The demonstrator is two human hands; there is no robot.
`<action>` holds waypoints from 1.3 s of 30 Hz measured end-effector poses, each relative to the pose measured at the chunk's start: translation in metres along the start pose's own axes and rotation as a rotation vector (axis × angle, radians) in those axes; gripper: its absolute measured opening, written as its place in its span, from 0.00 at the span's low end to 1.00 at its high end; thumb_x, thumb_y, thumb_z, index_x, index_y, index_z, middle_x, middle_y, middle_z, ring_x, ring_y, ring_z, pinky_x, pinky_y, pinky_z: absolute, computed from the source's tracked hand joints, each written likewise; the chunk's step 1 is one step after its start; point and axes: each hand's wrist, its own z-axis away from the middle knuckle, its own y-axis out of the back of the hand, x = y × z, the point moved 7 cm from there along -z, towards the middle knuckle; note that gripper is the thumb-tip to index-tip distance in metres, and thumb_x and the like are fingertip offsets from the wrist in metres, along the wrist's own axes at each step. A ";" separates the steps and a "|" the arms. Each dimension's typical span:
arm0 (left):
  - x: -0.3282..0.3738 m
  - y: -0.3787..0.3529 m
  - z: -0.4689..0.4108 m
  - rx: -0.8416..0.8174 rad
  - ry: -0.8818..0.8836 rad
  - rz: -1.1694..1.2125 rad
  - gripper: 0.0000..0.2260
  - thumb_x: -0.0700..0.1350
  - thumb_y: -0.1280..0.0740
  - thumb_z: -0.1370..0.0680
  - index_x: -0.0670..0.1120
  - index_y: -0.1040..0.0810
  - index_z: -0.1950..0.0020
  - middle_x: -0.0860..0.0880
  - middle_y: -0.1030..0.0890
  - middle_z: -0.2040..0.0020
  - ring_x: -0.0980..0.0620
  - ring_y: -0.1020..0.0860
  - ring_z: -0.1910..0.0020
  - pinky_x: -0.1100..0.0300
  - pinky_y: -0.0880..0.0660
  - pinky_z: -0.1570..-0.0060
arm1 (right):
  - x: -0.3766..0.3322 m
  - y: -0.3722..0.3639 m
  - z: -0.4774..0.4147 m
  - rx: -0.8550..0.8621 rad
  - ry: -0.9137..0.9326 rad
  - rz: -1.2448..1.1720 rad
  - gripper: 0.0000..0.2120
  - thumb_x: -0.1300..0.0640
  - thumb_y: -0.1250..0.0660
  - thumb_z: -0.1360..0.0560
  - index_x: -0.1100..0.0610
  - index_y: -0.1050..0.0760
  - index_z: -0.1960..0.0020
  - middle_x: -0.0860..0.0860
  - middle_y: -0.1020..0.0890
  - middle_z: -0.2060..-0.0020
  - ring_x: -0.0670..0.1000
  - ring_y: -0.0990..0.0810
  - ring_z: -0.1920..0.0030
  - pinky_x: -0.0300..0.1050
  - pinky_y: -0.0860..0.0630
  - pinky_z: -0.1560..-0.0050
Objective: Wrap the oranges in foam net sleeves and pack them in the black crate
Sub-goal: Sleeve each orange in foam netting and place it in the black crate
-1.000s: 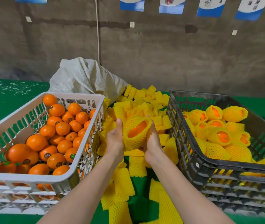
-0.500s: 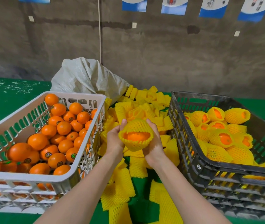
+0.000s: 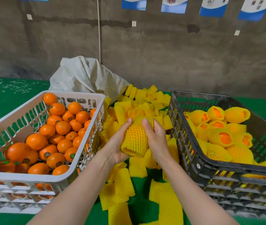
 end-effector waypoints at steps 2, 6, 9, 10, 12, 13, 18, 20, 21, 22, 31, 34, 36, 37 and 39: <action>-0.002 0.002 0.002 -0.014 0.006 -0.039 0.22 0.59 0.34 0.30 0.46 0.22 0.43 0.41 0.16 0.56 0.45 0.16 0.60 0.54 0.20 0.63 | 0.000 0.003 -0.003 0.014 -0.003 0.011 0.13 0.52 0.40 0.22 0.61 0.28 0.58 0.53 0.26 0.65 0.48 0.28 0.63 0.42 0.32 0.62; -0.003 0.005 0.004 -0.006 0.007 -0.105 0.24 0.58 0.32 0.33 0.45 0.22 0.44 0.41 0.16 0.56 0.45 0.16 0.61 0.54 0.22 0.62 | -0.001 0.008 -0.007 -0.006 -0.015 0.055 0.13 0.57 0.43 0.20 0.64 0.28 0.58 0.58 0.27 0.66 0.48 0.28 0.63 0.42 0.31 0.62; 0.001 0.003 0.006 -0.008 -0.017 -0.097 0.23 0.57 0.30 0.34 0.46 0.21 0.44 0.41 0.16 0.55 0.44 0.16 0.59 0.54 0.21 0.63 | 0.003 0.007 -0.008 -0.028 -0.060 0.037 0.13 0.57 0.42 0.20 0.68 0.26 0.50 0.66 0.23 0.58 0.53 0.25 0.55 0.49 0.27 0.54; 0.002 0.002 0.006 -0.012 -0.036 -0.096 0.21 0.56 0.30 0.34 0.46 0.21 0.45 0.41 0.16 0.55 0.44 0.16 0.59 0.54 0.21 0.64 | 0.002 0.006 -0.007 -0.024 -0.063 0.041 0.11 0.57 0.41 0.21 0.64 0.26 0.47 0.62 0.22 0.56 0.53 0.24 0.52 0.47 0.26 0.52; 0.007 0.003 0.007 0.018 -0.075 -0.126 0.19 0.55 0.30 0.33 0.48 0.20 0.46 0.43 0.15 0.54 0.46 0.16 0.58 0.54 0.21 0.64 | 0.003 0.009 -0.005 0.013 -0.045 0.095 0.10 0.57 0.40 0.21 0.55 0.30 0.41 0.54 0.23 0.48 0.49 0.24 0.48 0.43 0.27 0.48; 0.010 0.005 0.008 0.060 -0.094 -0.163 0.21 0.55 0.29 0.34 0.48 0.21 0.43 0.43 0.16 0.52 0.45 0.16 0.55 0.53 0.21 0.62 | 0.003 0.010 -0.003 0.022 -0.015 0.141 0.11 0.56 0.40 0.21 0.51 0.31 0.39 0.52 0.25 0.44 0.47 0.26 0.45 0.40 0.27 0.47; 0.022 0.016 0.011 0.217 -0.229 -0.217 0.39 0.48 0.26 0.34 0.45 0.37 0.26 0.42 0.22 0.38 0.42 0.23 0.40 0.45 0.25 0.43 | 0.006 -0.007 0.016 -0.236 0.021 0.209 0.17 0.46 0.37 0.24 0.46 0.31 0.36 0.45 0.28 0.36 0.39 0.31 0.35 0.32 0.33 0.40; 0.024 0.015 0.013 0.213 -0.275 -0.193 0.33 0.45 0.26 0.33 0.48 0.34 0.30 0.45 0.20 0.43 0.46 0.20 0.46 0.51 0.21 0.51 | 0.005 -0.010 0.021 -0.301 0.055 0.300 0.25 0.48 0.31 0.29 0.45 0.34 0.34 0.45 0.30 0.34 0.41 0.34 0.33 0.32 0.35 0.38; 0.023 0.014 0.014 0.209 -0.282 -0.189 0.35 0.45 0.27 0.33 0.48 0.35 0.28 0.46 0.20 0.43 0.47 0.20 0.46 0.53 0.22 0.52 | 0.003 -0.011 0.023 -0.316 0.076 0.333 0.28 0.51 0.28 0.30 0.46 0.35 0.33 0.46 0.31 0.33 0.43 0.34 0.32 0.35 0.34 0.37; 0.023 0.013 0.015 0.209 -0.287 -0.181 0.39 0.45 0.27 0.33 0.47 0.39 0.25 0.46 0.21 0.42 0.47 0.21 0.45 0.52 0.22 0.51 | 0.000 -0.011 0.024 -0.315 0.093 0.358 0.31 0.53 0.26 0.32 0.46 0.36 0.33 0.48 0.31 0.33 0.45 0.34 0.32 0.38 0.33 0.36; -0.004 -0.015 0.023 -0.027 -0.213 0.153 0.30 0.64 0.46 0.25 0.42 0.26 0.36 0.43 0.20 0.40 0.46 0.20 0.43 0.49 0.21 0.48 | -0.015 0.003 0.030 -0.073 0.111 0.591 0.34 0.52 0.24 0.37 0.42 0.34 0.35 0.46 0.31 0.41 0.46 0.30 0.41 0.29 0.36 0.51; -0.023 -0.001 0.019 0.027 -0.227 0.333 0.23 0.52 0.48 0.18 0.41 0.17 0.50 0.44 0.15 0.54 0.49 0.16 0.58 0.53 0.18 0.62 | -0.022 -0.008 0.041 -0.147 0.197 0.635 0.34 0.55 0.23 0.38 0.45 0.31 0.35 0.48 0.29 0.41 0.47 0.28 0.41 0.34 0.33 0.44; -0.033 0.001 0.018 0.026 -0.261 0.357 0.25 0.47 0.48 0.17 0.44 0.14 0.62 0.47 0.15 0.61 0.52 0.16 0.64 0.57 0.19 0.67 | -0.022 -0.017 0.047 -0.215 0.202 0.624 0.34 0.56 0.23 0.38 0.45 0.31 0.35 0.49 0.28 0.40 0.46 0.28 0.40 0.38 0.32 0.40; -0.036 0.004 0.016 0.024 -0.275 0.375 0.23 0.48 0.45 0.18 0.46 0.14 0.63 0.48 0.15 0.60 0.52 0.16 0.62 0.57 0.19 0.65 | -0.021 -0.018 0.047 -0.221 0.187 0.589 0.34 0.57 0.23 0.38 0.45 0.32 0.35 0.48 0.27 0.40 0.46 0.28 0.40 0.39 0.31 0.41; -0.039 0.005 0.015 0.063 -0.265 0.350 0.18 0.53 0.42 0.21 0.50 0.14 0.59 0.49 0.15 0.56 0.50 0.16 0.54 0.51 0.19 0.60 | -0.021 -0.009 0.043 -0.178 0.102 0.411 0.31 0.58 0.23 0.37 0.45 0.31 0.39 0.46 0.25 0.43 0.44 0.27 0.43 0.38 0.29 0.45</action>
